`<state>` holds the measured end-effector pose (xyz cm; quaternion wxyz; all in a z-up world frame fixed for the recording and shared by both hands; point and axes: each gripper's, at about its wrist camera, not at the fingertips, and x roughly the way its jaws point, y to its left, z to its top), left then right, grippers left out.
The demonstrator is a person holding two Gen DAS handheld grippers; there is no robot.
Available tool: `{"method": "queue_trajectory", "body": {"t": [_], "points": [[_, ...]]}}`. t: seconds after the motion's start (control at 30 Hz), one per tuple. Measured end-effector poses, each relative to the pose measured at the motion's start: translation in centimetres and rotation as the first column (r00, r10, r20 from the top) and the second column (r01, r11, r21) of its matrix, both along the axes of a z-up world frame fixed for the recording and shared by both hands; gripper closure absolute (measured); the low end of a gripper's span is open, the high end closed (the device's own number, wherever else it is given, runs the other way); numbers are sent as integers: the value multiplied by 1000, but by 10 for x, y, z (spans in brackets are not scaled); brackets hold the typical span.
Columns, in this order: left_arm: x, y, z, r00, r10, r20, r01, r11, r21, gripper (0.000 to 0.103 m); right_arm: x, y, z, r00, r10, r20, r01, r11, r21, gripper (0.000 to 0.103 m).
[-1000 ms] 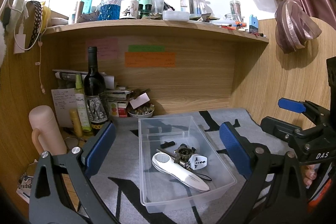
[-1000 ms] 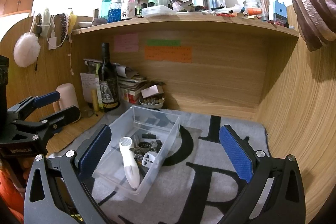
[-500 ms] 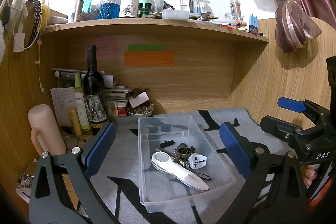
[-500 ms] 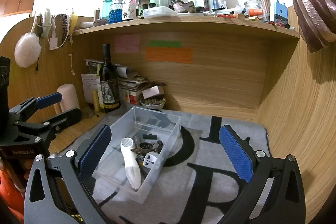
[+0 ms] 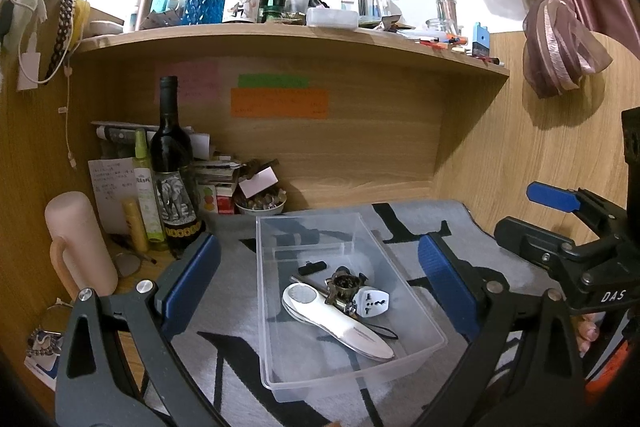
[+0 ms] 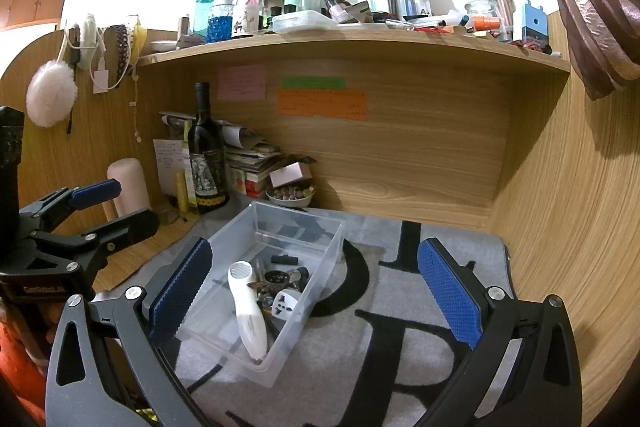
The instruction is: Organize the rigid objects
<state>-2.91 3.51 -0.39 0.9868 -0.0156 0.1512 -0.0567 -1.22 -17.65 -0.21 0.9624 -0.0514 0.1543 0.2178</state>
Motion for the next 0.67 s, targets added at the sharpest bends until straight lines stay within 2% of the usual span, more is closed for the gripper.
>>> {"method": "queue_trajectory", "body": {"t": [0.67], "points": [[11, 4, -5, 999, -30, -45, 28, 999, -32, 3, 8, -5, -2, 1000, 4, -18, -4, 1000, 8, 0]]}}
